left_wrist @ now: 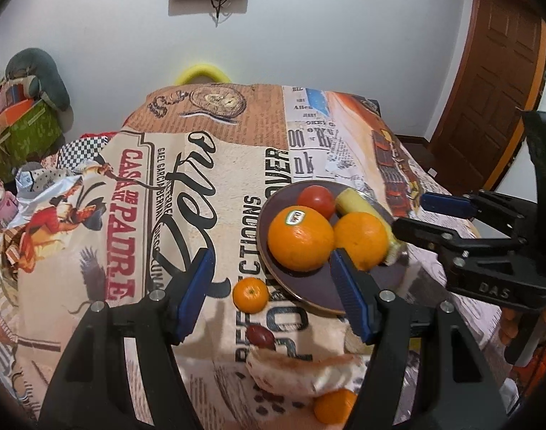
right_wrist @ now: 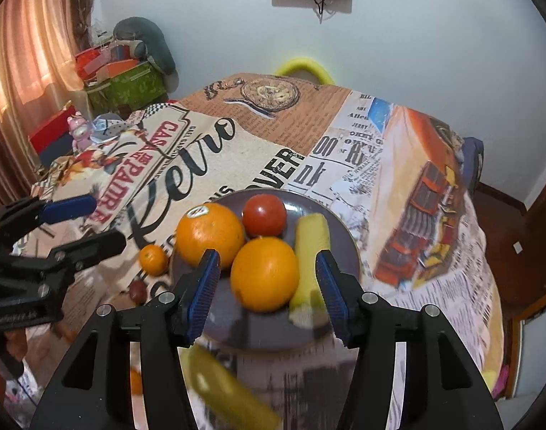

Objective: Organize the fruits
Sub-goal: 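Raise both tools away from the plate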

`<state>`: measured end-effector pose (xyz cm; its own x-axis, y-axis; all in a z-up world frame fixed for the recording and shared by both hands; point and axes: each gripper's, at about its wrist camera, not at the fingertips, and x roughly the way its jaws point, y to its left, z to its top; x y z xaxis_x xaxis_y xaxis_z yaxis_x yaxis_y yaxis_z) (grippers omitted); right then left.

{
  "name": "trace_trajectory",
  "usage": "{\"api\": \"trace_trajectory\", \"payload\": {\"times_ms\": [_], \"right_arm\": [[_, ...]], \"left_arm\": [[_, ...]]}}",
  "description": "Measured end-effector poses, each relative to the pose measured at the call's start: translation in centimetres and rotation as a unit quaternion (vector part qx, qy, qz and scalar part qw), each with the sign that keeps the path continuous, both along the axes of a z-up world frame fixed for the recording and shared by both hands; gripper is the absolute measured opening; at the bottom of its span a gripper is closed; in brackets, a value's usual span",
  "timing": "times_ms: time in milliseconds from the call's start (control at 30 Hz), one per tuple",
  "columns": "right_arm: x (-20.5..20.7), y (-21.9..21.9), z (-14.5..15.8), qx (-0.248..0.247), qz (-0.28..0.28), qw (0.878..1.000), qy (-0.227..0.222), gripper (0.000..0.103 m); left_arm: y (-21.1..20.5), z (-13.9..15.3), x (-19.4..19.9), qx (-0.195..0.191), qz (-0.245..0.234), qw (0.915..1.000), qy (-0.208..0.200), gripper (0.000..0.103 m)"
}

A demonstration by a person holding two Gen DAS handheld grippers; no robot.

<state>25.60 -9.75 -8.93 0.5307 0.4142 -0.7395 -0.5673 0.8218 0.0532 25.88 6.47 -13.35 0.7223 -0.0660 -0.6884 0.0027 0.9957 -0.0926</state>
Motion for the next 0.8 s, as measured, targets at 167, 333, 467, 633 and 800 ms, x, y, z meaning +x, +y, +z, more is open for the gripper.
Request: {"api": "trace_trajectory", "payload": {"times_ms": [167, 333, 467, 633, 800], "right_arm": [[-2.8, -1.5, 1.1, -0.002, -0.004, 1.0, -0.012, 0.052], [-5.1, -2.6, 1.5, -0.005, -0.005, 1.0, -0.014, 0.052], [-6.3, -3.2, 0.9, -0.012, -0.006, 1.0, -0.009, 0.053], [-7.2, -3.6, -0.5, -0.02, -0.006, 1.0, 0.007, 0.053], [-7.7, -3.3, -2.4, -0.029, 0.0, 0.999, 0.031, 0.053]], "left_arm": [[-0.8, 1.1, -2.4, 0.013, -0.003, 0.9999, -0.006, 0.067], [-1.5, 1.5, -4.5, 0.017, -0.005, 0.9998, -0.006, 0.067], [-2.1, 0.9, -5.8, 0.018, -0.01, 0.9998, 0.005, 0.067], [-2.6, -0.7, -6.8, 0.011, -0.013, 0.9995, 0.026, 0.067], [-2.9, -2.9, -7.2, 0.0, -0.017, 0.9983, 0.055, 0.067]]}}
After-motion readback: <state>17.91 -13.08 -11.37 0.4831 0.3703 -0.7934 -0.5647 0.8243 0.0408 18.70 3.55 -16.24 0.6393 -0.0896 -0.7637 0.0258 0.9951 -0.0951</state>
